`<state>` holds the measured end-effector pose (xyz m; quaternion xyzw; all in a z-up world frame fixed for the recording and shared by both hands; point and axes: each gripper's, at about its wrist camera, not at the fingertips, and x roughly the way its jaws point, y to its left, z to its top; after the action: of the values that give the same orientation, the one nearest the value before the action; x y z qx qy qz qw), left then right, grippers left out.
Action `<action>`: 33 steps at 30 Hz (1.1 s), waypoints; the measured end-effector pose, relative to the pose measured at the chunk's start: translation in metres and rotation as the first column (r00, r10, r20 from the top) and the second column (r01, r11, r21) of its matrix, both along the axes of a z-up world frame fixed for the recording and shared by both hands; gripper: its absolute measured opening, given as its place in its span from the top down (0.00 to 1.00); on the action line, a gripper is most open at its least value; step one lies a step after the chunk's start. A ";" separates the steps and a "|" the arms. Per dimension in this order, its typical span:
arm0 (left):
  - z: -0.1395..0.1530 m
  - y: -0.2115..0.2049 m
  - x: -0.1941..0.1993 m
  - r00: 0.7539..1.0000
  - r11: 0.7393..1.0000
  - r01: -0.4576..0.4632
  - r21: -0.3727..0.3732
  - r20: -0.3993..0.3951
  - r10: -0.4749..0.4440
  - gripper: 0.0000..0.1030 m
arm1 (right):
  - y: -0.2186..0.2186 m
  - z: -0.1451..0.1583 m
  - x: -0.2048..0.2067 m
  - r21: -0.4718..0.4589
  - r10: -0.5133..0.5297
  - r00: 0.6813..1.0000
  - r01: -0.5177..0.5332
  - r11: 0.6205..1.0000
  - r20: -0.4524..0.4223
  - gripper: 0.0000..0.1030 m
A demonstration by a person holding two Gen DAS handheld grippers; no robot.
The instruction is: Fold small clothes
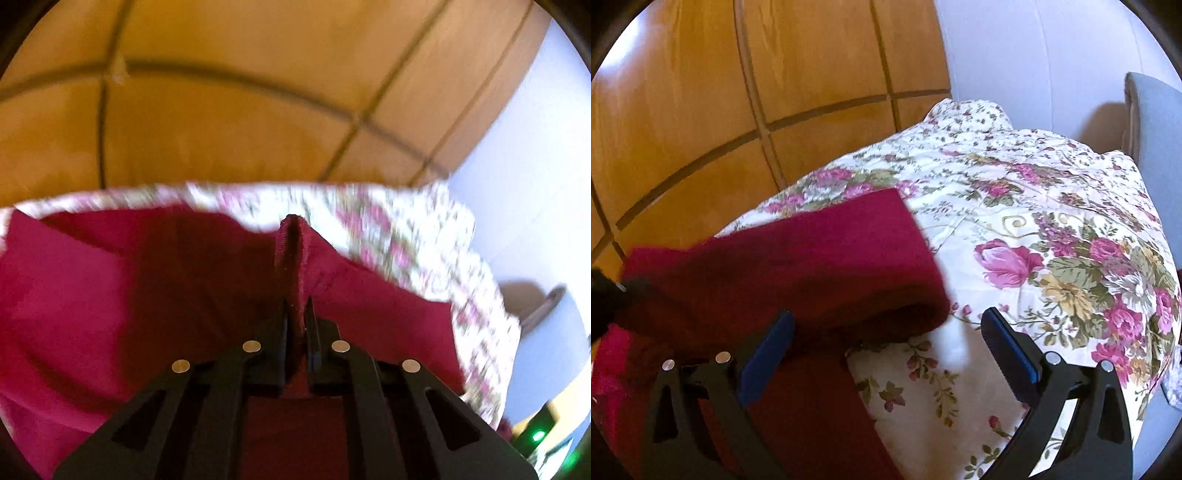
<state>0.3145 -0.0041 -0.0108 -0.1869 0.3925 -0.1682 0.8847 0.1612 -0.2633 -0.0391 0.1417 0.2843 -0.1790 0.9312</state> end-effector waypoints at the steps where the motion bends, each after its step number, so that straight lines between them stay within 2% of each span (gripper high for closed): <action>1: 0.005 0.007 0.002 1.000 1.000 -0.020 -0.018 0.008 0.020 0.94 | -0.001 0.001 -0.004 0.006 -0.005 1.000 0.005 1.000 0.018 0.02; 4: 0.007 0.034 0.006 0.997 0.996 -0.073 -0.052 -0.009 0.073 0.94 | -0.002 0.001 -0.002 0.017 -0.001 1.000 0.001 1.000 0.010 0.02; 9: -0.016 0.057 0.002 0.991 0.992 -0.113 -0.056 -0.078 0.108 0.94 | 0.001 -0.008 0.015 0.025 0.034 0.996 -0.032 0.999 -0.087 0.02; 12: -0.027 0.077 -0.004 0.985 0.986 -0.141 -0.088 -0.112 0.130 0.94 | -0.001 -0.014 0.022 0.051 0.048 0.991 -0.042 0.998 -0.122 0.02; 13: -0.029 0.084 -0.008 0.983 0.984 -0.149 -0.100 -0.121 0.137 0.94 | -0.003 -0.014 0.021 0.062 0.051 0.992 -0.044 0.997 -0.118 0.02; 16: -0.039 0.100 -0.018 0.973 0.972 -0.197 -0.129 -0.144 0.178 0.94 | -0.009 -0.010 0.010 0.110 0.069 0.997 -0.064 0.992 -0.035 0.02; 19: -0.047 0.102 -0.017 0.970 0.973 -0.200 -0.111 -0.162 0.181 0.94 | -0.018 -0.007 0.000 0.150 0.035 0.999 -0.035 0.988 0.001 0.02; 22: -0.057 0.105 -0.020 0.972 0.976 -0.191 -0.101 -0.160 0.174 0.90 | -0.022 -0.010 0.006 0.178 0.023 0.999 -0.014 0.984 -0.049 0.02; 28: -0.068 0.113 -0.026 0.971 0.964 -0.209 -0.167 -0.152 0.184 0.89 | -0.010 -0.006 -0.009 0.133 0.059 0.995 -0.049 0.990 -0.075 0.02; 30: -0.069 0.110 -0.028 0.975 0.970 -0.198 -0.143 -0.127 0.181 0.89 | -0.011 -0.008 -0.014 0.142 0.053 0.995 -0.040 0.989 -0.084 0.02; 33: -0.070 0.101 -0.033 0.982 0.981 -0.179 -0.071 -0.077 0.174 0.89 | -0.013 -0.014 0.006 0.143 0.055 0.986 -0.032 0.989 -0.157 0.02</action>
<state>0.2818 0.0972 -0.0804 -0.2612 0.3985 -0.0977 0.8737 0.1673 -0.2765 -0.0531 0.1855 0.3731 -0.1489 0.8968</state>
